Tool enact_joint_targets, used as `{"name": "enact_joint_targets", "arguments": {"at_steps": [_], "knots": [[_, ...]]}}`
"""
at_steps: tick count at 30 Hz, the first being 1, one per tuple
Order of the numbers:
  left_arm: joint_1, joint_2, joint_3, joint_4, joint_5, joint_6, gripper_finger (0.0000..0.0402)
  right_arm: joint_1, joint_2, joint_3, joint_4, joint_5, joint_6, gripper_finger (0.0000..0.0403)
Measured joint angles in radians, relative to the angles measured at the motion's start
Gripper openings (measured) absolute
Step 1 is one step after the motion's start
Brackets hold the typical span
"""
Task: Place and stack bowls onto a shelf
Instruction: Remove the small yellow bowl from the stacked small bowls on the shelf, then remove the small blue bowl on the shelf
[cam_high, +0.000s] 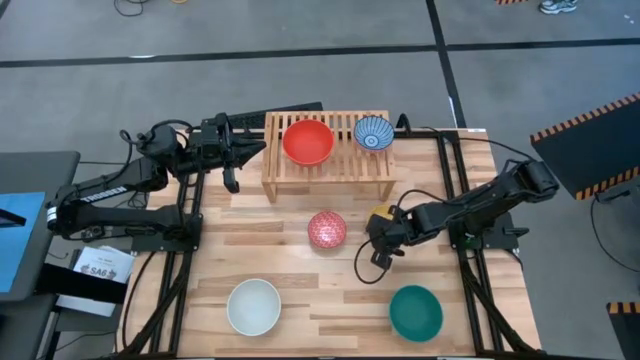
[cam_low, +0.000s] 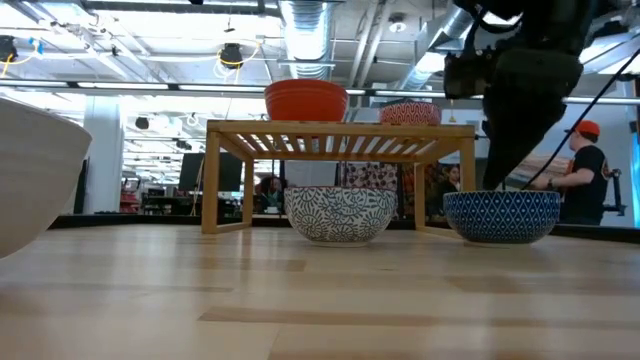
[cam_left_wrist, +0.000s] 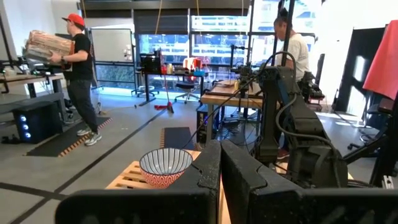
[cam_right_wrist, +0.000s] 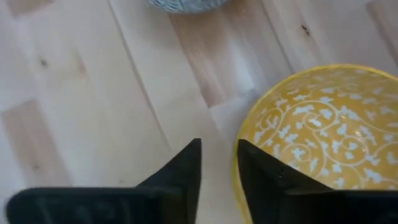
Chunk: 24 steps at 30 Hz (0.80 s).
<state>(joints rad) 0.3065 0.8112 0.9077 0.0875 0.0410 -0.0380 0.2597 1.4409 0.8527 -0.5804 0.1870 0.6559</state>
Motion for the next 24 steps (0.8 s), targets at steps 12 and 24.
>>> {"name": "enact_joint_targets", "arguments": {"at_steps": [12,24], "knots": [[0.0,0.0,0.0,0.0,0.001,0.0,0.0,-0.014,-0.004,0.139,-0.188,-0.105,-0.123,0.0253],[0.0,0.0,0.0,-0.014,0.051,-0.023,0.0,-0.02,-0.317,0.08,-0.235,0.11,-0.018,0.0255]]}}
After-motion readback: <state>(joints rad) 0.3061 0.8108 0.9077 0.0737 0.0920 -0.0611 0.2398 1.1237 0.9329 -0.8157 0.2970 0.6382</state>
